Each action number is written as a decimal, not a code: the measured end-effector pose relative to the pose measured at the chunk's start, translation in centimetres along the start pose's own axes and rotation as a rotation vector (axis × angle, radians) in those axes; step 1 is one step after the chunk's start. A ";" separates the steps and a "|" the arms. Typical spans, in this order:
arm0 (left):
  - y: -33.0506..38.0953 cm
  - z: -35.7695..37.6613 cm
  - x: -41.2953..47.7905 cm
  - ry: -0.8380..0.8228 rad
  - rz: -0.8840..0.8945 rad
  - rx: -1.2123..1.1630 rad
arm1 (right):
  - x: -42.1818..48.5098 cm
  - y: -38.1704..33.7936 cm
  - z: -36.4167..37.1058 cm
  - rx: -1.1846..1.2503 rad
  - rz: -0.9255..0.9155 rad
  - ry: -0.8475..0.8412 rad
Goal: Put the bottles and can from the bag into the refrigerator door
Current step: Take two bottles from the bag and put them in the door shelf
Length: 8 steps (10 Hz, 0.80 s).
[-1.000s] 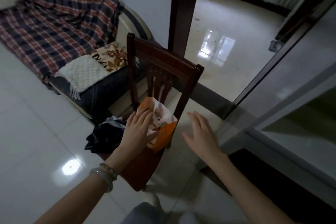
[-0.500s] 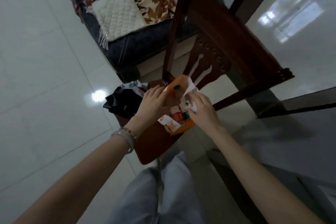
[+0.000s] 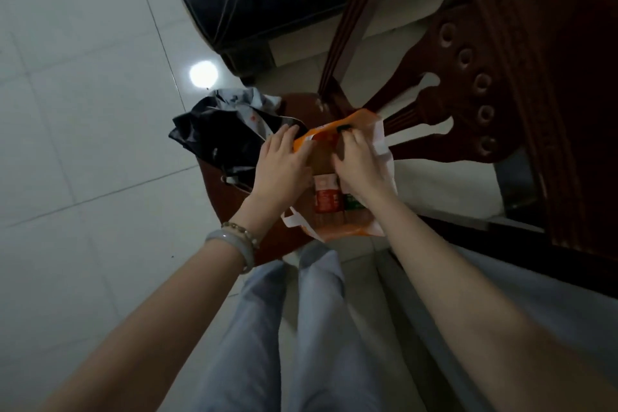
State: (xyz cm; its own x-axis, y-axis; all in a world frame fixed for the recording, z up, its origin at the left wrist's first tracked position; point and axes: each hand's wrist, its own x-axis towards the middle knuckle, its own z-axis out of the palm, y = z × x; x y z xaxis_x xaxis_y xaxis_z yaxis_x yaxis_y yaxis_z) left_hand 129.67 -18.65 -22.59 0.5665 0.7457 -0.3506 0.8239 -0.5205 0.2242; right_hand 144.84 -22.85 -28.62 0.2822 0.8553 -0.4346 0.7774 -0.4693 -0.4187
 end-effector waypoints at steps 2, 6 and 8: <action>0.3 1.2 0.4 0.083 -0.007 -0.034 | 2.4 1.1 2.6 -0.021 0.254 -0.180; 0.7 0.6 1.1 0.075 -0.044 -0.036 | 2.5 1.5 2.7 0.062 0.309 -0.289; 2.5 0.2 0.2 0.105 0.027 -0.018 | 1.0 2.9 1.9 -0.032 0.222 -0.261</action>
State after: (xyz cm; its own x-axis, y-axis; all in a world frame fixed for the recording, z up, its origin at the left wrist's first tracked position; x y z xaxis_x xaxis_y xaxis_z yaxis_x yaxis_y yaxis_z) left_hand 131.84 -19.85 -22.34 0.5860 0.7718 -0.2468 0.8081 -0.5338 0.2491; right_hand 146.30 -23.78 -31.79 0.2962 0.6457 -0.7038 0.7315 -0.6272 -0.2675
